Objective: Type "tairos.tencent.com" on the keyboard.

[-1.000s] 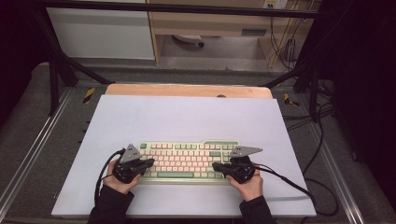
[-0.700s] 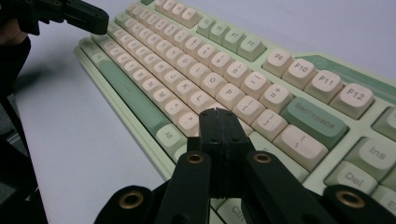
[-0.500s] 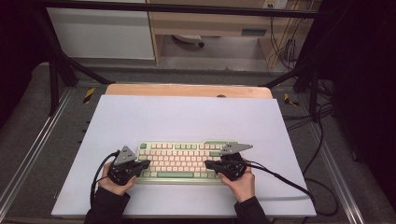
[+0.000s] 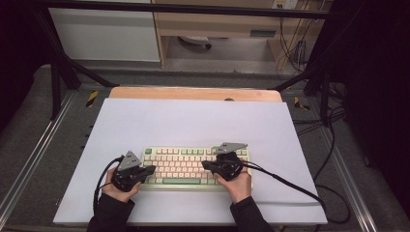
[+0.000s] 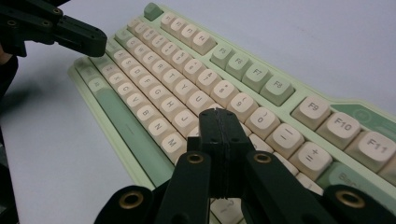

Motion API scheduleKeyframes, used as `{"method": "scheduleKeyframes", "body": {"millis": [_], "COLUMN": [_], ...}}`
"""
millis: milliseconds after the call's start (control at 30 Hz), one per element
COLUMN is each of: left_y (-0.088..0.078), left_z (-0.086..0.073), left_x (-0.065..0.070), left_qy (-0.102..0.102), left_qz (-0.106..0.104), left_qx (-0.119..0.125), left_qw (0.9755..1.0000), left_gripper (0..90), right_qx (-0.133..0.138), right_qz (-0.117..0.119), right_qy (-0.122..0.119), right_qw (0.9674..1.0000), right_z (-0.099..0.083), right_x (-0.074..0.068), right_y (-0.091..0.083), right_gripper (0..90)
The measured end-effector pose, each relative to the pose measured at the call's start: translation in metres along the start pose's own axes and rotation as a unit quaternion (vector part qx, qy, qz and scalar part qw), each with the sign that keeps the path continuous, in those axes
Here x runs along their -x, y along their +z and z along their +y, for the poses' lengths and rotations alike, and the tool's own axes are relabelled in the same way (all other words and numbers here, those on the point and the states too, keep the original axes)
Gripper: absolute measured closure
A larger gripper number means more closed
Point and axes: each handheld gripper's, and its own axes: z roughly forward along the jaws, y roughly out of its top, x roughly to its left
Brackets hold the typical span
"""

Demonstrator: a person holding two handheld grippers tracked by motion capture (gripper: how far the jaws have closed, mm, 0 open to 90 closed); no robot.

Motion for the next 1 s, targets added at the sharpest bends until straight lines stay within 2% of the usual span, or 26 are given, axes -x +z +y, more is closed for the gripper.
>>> {"method": "scheduleKeyframes", "body": {"millis": [200,600,1000], "left_y": [0.001,0.002,0.002], "left_z": [0.000,0.000,0.000], "left_x": [0.000,0.000,0.000], "left_qy": [0.002,0.000,0.002], "left_qz": [-0.001,-0.002,-0.002], "left_qx": [-0.001,-0.002,-0.002], "left_qw": [1.0000,1.0000,1.0000], "left_gripper": [90.0,90.0,90.0], "right_qx": [-0.005,-0.015,-0.020], "right_qz": [-0.004,-0.014,-0.016], "right_qy": [0.004,0.008,0.005], "right_qw": [1.0000,0.9998,0.9997], "right_z": [0.003,-0.001,-0.003], "right_x": [0.002,0.009,0.008], "right_y": [0.014,0.030,0.032], "right_gripper": [90.0,90.0,90.0]}}
